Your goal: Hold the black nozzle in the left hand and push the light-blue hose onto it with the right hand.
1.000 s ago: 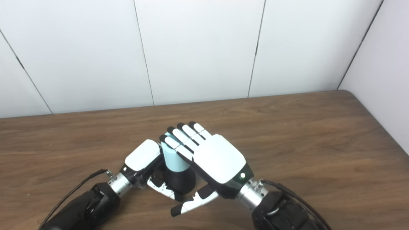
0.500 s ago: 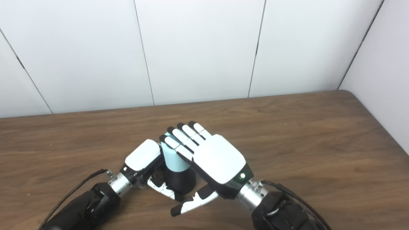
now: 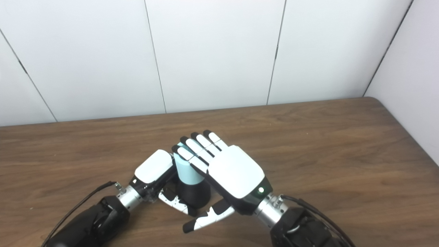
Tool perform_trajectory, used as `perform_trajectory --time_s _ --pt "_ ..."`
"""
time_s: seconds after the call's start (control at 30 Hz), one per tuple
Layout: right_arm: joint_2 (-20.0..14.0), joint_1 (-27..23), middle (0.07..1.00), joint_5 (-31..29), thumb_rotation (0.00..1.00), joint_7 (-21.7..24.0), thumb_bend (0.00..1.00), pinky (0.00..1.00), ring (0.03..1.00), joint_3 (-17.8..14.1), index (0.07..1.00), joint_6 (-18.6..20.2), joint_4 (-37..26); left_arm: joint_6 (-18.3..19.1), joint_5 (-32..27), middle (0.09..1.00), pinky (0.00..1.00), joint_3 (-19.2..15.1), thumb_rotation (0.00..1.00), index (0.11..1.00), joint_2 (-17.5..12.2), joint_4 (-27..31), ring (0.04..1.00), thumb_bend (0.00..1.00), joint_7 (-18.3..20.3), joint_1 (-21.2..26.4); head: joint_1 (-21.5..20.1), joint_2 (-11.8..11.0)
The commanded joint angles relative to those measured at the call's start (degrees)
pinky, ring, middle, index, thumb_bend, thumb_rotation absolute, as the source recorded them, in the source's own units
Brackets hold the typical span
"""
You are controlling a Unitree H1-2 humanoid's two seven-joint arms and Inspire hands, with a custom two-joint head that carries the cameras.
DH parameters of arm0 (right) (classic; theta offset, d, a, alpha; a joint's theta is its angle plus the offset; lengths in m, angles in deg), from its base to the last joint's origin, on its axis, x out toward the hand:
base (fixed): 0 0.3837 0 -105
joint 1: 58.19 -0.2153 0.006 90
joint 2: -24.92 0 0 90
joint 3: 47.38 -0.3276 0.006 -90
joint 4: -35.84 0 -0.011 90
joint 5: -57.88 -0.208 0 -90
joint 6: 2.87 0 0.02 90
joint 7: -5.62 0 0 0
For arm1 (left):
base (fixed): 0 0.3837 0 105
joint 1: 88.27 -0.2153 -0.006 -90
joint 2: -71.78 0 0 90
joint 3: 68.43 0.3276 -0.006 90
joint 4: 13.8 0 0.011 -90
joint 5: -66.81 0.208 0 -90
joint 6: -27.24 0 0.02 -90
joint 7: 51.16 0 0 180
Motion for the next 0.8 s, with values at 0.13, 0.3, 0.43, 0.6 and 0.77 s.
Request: perform_trajectory --time_s 0.13,0.3,0.43,0.6,0.77 --pt "-1.6 2.8 0.977 1.4 0.9 6.7 0.88 0.99 0.978 2.7 0.933 0.0 4.5 0.8 4.3 0.472 0.19 8.0 0.0 0.488 1.1 -10.1 0.234 0.52 9.2 -13.3 -0.1 0.1" --pt "-1.7 2.9 0.975 1.8 0.91 6.6 0.88 0.98 0.973 2.7 0.932 0.1 4.5 0.8 4.3 0.472 0.17 8.2 0.0 0.488 0.9 -9.9 0.211 0.52 8.6 -13.3 0.0 0.1" --pt "-1.6 2.9 0.976 1.7 0.9 6.9 0.88 0.99 0.976 2.7 0.933 0.4 4.4 1.1 4.6 0.473 0.21 7.9 0.0 0.488 0.9 -9.5 0.257 0.52 9.5 -13.5 0.0 0.1" --pt "-1.8 3.1 0.975 1.3 0.89 6.1 0.88 0.99 0.974 2.7 0.933 0.1 4.8 1.0 4.2 0.474 0.22 7.9 0.0 0.489 1.0 -10.1 0.264 0.52 9.6 -13.4 0.0 0.1" --pt "-2.0 3.2 0.981 1.9 0.89 6.7 0.88 0.99 0.978 2.8 0.937 0.1 4.5 0.8 4.1 0.473 0.2 8.0 0.0 0.488 1.0 -10.1 0.242 0.52 9.1 -13.4 0.0 0.1"
